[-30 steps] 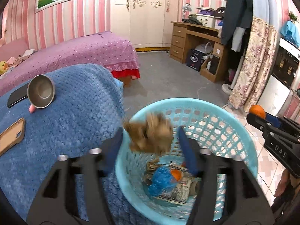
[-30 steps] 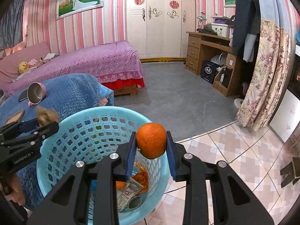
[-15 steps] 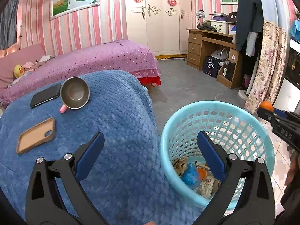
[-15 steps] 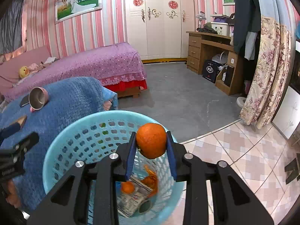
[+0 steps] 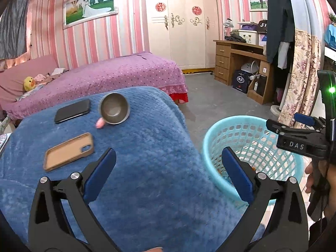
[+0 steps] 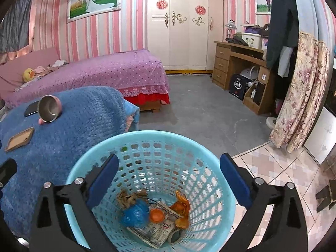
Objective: Collect trash
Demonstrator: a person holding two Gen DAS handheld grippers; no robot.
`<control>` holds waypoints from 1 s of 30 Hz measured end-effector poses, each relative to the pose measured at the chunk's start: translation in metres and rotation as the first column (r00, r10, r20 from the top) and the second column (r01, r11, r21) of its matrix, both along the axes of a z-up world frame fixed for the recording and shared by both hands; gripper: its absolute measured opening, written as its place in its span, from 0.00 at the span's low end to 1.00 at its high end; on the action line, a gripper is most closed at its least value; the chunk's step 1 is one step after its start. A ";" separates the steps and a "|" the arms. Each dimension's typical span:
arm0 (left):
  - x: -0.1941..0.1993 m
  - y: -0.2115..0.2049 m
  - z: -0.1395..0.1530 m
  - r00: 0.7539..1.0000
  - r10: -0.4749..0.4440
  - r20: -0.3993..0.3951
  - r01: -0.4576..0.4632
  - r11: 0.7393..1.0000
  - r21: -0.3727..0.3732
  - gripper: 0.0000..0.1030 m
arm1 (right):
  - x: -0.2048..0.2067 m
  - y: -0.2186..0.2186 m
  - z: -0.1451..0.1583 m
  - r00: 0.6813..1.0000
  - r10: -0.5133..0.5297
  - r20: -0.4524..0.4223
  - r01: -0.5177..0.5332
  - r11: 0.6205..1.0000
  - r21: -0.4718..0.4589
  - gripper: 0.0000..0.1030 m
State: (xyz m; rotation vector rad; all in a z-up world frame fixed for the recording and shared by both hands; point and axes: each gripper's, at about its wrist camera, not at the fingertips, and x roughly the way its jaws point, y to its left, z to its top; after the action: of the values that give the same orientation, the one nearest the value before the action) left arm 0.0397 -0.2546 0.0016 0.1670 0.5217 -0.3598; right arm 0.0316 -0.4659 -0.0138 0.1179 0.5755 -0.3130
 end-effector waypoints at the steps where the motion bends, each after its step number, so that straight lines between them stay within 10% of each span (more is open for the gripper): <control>1: -0.002 0.007 0.002 1.000 0.007 0.004 -0.007 1.000 0.002 0.94 | -0.003 0.004 0.002 1.000 0.004 0.006 -0.004 1.000 0.012 0.94; 8: -0.021 0.059 0.013 0.998 0.059 0.030 -0.059 0.998 0.001 0.95 | -0.028 0.038 0.017 0.997 0.011 0.079 -0.017 0.996 0.084 0.95; 30: -0.033 0.160 -0.007 0.986 0.161 0.034 -0.159 0.985 -0.072 0.95 | -0.058 0.179 0.012 0.982 0.149 0.118 -0.139 0.986 -0.092 0.95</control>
State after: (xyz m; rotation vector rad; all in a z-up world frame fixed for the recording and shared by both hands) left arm 0.0066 -0.0946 -0.0050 0.0651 0.4790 -0.2168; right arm -0.0267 -0.2874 -0.0020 0.0142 0.4438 -0.1871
